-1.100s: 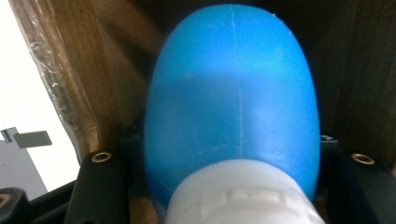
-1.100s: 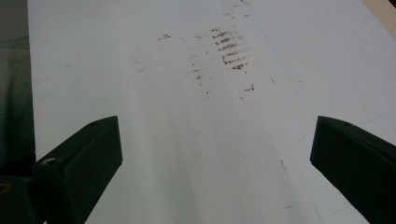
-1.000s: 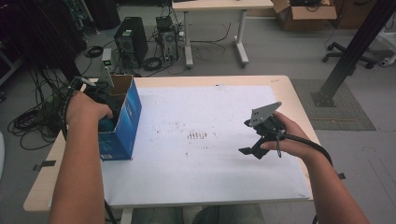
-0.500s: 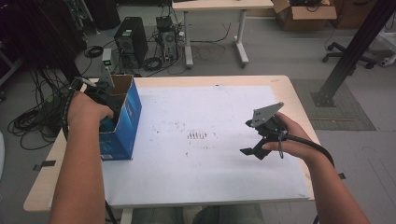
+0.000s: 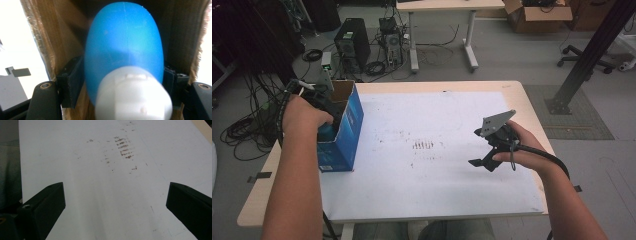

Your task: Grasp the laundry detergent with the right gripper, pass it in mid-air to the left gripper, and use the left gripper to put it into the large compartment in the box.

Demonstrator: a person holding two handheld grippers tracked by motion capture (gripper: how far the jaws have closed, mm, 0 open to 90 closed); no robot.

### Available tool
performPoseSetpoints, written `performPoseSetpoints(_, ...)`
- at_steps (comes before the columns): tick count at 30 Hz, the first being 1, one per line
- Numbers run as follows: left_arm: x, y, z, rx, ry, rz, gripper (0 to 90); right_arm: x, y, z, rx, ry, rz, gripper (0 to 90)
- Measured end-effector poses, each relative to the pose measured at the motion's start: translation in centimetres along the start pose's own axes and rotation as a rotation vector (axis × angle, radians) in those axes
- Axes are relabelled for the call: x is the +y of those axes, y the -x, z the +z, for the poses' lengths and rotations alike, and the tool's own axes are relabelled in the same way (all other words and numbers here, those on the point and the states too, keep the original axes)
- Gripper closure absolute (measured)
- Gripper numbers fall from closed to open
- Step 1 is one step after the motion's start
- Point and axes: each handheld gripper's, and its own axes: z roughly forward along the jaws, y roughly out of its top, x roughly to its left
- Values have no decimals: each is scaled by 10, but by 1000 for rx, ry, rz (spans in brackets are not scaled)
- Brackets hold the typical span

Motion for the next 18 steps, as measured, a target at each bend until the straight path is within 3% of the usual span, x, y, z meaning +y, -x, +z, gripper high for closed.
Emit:
performPoseSetpoints(5, -2, 1, -8, 16, -8, -5, 268, 1, -1, -2, 6, -4, -5, 25)
performPoseSetpoints(14, -10, -2, -23, -1, 15, -15, 216, 3, -2, -8, -1, 9, -11, 25)
performPoseSetpoints(18, -13, -2, -29, 6, 12, -10, 142, 4, -4, -11, -4, 16, -15, 25)
